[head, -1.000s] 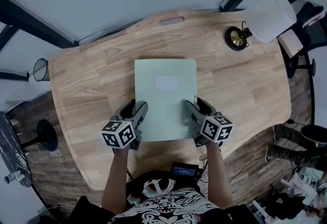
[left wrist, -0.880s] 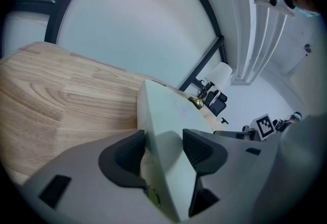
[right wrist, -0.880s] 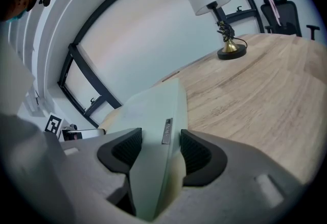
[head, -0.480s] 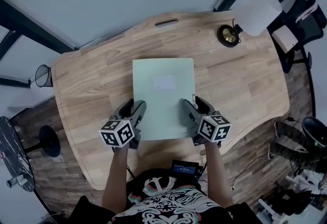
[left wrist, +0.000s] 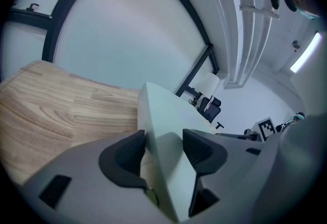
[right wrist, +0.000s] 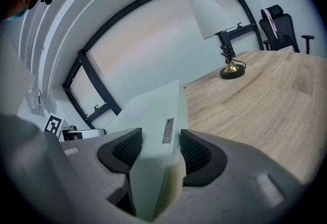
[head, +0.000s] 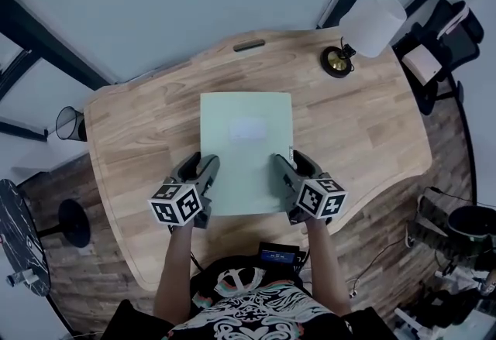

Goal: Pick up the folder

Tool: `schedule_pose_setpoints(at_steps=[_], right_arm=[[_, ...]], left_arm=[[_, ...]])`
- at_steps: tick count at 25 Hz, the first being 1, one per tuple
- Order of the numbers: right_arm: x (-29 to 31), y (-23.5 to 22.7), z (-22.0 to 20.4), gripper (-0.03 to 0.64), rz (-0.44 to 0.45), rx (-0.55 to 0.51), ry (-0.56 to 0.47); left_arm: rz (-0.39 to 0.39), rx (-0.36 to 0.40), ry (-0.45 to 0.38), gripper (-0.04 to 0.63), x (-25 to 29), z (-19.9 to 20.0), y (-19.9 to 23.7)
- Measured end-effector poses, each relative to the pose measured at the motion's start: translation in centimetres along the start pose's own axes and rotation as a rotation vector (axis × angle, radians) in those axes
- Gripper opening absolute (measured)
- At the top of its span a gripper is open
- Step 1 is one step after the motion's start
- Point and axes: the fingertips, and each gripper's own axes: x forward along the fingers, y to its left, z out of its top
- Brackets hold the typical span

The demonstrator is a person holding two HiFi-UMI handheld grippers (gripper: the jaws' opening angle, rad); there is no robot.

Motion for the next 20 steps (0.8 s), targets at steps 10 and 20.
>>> schedule_pose_setpoints(at_steps=[10,20], right_arm=[[-1.9,3.0,1.2,0.241,0.021,-0.043,-0.053],[-4.8,5.6,2.0,0.241,0.034,-0.086,-0.117]], left_arm=[[0.001,0.049,-0.075,0.23,-3.1,2.0,-1.3],[-0.011,0.062,-0.144,0.23,-6.4,2.6,-3.2]])
